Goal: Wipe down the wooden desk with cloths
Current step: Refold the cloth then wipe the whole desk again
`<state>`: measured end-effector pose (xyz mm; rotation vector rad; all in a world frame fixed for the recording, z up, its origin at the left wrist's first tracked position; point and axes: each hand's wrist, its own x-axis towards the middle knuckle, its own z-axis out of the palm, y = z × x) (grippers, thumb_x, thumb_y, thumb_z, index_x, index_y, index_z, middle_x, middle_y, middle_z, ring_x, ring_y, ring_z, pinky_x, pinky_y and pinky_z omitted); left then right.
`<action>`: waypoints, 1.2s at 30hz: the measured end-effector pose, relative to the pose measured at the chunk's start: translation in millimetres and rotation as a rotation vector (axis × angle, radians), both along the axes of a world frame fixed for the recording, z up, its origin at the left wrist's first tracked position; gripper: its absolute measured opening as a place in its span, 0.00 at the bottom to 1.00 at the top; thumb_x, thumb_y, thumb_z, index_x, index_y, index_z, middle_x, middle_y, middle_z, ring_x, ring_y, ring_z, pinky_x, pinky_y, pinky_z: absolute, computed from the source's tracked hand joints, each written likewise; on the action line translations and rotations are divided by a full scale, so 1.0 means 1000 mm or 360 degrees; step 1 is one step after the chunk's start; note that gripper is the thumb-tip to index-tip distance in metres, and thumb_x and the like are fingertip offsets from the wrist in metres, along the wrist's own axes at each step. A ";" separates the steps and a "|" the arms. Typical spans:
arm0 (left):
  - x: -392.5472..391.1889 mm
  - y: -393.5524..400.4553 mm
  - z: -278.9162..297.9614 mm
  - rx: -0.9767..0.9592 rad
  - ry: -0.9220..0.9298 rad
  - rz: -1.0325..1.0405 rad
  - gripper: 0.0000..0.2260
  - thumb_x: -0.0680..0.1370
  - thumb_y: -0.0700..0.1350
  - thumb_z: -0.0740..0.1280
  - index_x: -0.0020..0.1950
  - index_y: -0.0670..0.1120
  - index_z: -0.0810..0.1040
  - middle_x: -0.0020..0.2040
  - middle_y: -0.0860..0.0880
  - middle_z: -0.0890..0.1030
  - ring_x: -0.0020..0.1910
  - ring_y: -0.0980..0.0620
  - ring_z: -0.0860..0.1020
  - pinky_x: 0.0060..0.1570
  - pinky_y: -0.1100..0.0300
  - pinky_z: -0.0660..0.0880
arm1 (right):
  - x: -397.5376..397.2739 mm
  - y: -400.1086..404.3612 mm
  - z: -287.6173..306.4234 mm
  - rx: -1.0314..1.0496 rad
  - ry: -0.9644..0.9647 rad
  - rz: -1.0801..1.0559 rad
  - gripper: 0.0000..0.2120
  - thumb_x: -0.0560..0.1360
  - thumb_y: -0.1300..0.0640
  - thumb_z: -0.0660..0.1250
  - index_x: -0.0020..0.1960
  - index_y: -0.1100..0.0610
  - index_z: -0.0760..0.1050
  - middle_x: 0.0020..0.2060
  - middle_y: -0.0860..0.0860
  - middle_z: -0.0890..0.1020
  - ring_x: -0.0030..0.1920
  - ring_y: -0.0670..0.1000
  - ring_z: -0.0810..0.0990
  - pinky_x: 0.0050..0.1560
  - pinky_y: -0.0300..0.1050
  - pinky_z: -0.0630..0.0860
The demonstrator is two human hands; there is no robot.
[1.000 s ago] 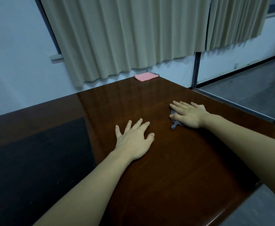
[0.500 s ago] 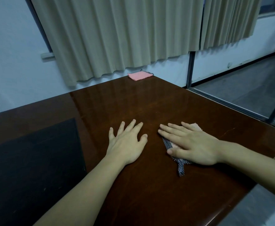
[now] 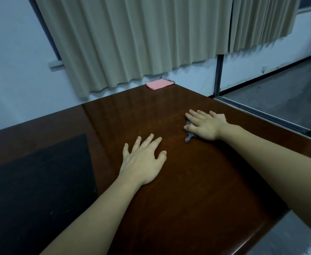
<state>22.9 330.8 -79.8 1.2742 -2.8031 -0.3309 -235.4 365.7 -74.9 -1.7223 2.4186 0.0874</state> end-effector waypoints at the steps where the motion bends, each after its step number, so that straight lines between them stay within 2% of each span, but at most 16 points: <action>1: 0.000 0.000 0.000 -0.0004 -0.0006 0.0000 0.26 0.84 0.64 0.49 0.82 0.62 0.53 0.83 0.57 0.50 0.82 0.49 0.45 0.78 0.39 0.40 | 0.008 0.010 0.001 0.0007 -0.0007 0.0080 0.34 0.82 0.32 0.42 0.83 0.45 0.42 0.82 0.45 0.43 0.82 0.50 0.43 0.79 0.57 0.40; 5: -0.001 0.000 0.000 -0.0019 -0.0030 -0.0005 0.26 0.84 0.64 0.49 0.82 0.62 0.53 0.83 0.57 0.49 0.82 0.49 0.46 0.78 0.38 0.41 | 0.045 0.072 0.004 0.0003 -0.0062 0.0415 0.33 0.82 0.32 0.43 0.82 0.42 0.39 0.81 0.41 0.40 0.80 0.45 0.39 0.78 0.52 0.36; 8: -0.003 0.000 -0.001 -0.0037 -0.0029 0.0002 0.26 0.84 0.63 0.49 0.82 0.61 0.53 0.83 0.56 0.50 0.82 0.48 0.46 0.78 0.38 0.41 | 0.056 0.111 0.004 0.0003 -0.0108 0.0535 0.33 0.81 0.31 0.43 0.81 0.39 0.38 0.78 0.36 0.36 0.78 0.39 0.35 0.77 0.47 0.32; 13: -0.001 0.002 0.001 -0.0036 -0.0024 0.0012 0.26 0.84 0.63 0.50 0.82 0.61 0.54 0.83 0.56 0.50 0.82 0.48 0.46 0.78 0.39 0.42 | 0.033 0.098 0.005 -0.0006 -0.0128 0.0445 0.33 0.80 0.30 0.42 0.81 0.39 0.40 0.79 0.38 0.40 0.79 0.41 0.39 0.78 0.50 0.36; 17: -0.003 0.003 0.002 -0.0029 0.0012 0.0004 0.25 0.84 0.62 0.50 0.82 0.60 0.55 0.83 0.56 0.51 0.82 0.48 0.47 0.78 0.39 0.42 | -0.019 0.055 0.004 -0.0008 0.0028 0.0108 0.33 0.81 0.31 0.42 0.82 0.42 0.42 0.82 0.43 0.43 0.81 0.46 0.44 0.79 0.53 0.41; 21: -0.003 0.003 0.003 -0.0026 0.0007 -0.0015 0.25 0.85 0.61 0.51 0.82 0.60 0.55 0.83 0.56 0.52 0.82 0.49 0.47 0.79 0.40 0.43 | -0.045 0.031 0.003 0.0016 0.0047 -0.0120 0.34 0.81 0.31 0.41 0.83 0.44 0.42 0.82 0.44 0.43 0.82 0.48 0.44 0.80 0.55 0.42; 24: 0.000 0.006 0.004 -0.0057 0.0027 -0.0047 0.24 0.85 0.60 0.51 0.82 0.60 0.55 0.83 0.56 0.52 0.82 0.50 0.48 0.79 0.41 0.44 | -0.032 0.038 0.002 0.0022 0.0053 -0.0055 0.34 0.81 0.31 0.41 0.83 0.45 0.42 0.82 0.44 0.43 0.82 0.48 0.44 0.80 0.56 0.42; 27: 0.001 0.008 0.007 -0.0046 0.0043 -0.0102 0.24 0.85 0.59 0.53 0.81 0.60 0.57 0.83 0.57 0.54 0.82 0.52 0.49 0.80 0.42 0.44 | -0.006 0.072 0.003 0.0019 0.0006 0.0162 0.34 0.81 0.31 0.41 0.83 0.45 0.41 0.82 0.44 0.41 0.81 0.48 0.42 0.80 0.56 0.40; 31: -0.004 0.016 0.011 0.0073 0.0133 -0.0159 0.23 0.85 0.59 0.55 0.81 0.61 0.59 0.82 0.58 0.57 0.82 0.54 0.51 0.80 0.44 0.45 | 0.027 0.134 0.003 -0.0011 -0.0111 0.0429 0.34 0.79 0.30 0.42 0.82 0.41 0.39 0.79 0.38 0.38 0.79 0.41 0.37 0.79 0.50 0.35; 36: -0.026 0.033 0.014 0.0123 0.0083 -0.0261 0.24 0.84 0.61 0.53 0.81 0.62 0.57 0.82 0.59 0.54 0.82 0.53 0.49 0.80 0.43 0.44 | 0.009 0.134 0.008 0.0031 -0.0160 0.0383 0.38 0.75 0.27 0.39 0.81 0.39 0.40 0.79 0.37 0.39 0.79 0.40 0.37 0.78 0.48 0.34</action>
